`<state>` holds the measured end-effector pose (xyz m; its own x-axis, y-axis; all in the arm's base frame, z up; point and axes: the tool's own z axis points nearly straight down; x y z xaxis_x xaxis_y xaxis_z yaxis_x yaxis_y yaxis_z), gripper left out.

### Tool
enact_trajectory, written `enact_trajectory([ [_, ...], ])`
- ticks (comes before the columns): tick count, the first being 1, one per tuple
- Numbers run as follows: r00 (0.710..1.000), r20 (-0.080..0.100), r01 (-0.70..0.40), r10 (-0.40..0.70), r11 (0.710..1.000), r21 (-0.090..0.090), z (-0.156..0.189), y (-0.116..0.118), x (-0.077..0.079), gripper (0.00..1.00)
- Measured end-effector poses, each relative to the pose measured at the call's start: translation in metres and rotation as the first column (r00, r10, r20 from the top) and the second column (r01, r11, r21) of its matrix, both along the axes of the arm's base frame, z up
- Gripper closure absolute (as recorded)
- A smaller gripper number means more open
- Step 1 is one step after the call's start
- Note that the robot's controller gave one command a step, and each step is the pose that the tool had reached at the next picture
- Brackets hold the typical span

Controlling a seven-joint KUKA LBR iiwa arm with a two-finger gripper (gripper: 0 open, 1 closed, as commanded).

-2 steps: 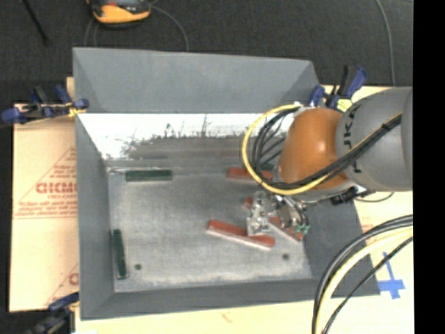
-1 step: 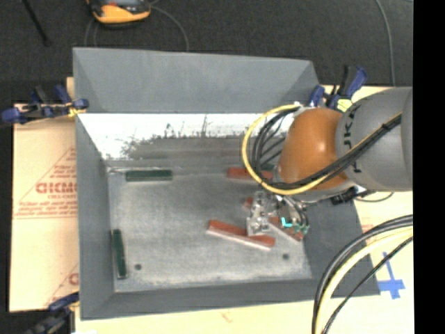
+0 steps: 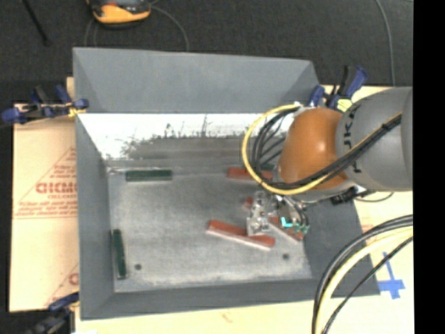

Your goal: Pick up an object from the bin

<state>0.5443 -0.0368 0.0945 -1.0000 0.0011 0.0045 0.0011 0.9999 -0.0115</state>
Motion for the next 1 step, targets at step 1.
enact_trajectory([
  [1, 0.994, 0.011, -0.111, 0.111, 0.994, 0.003, -0.0011, -0.0017, 0.0001, 0.0],
])
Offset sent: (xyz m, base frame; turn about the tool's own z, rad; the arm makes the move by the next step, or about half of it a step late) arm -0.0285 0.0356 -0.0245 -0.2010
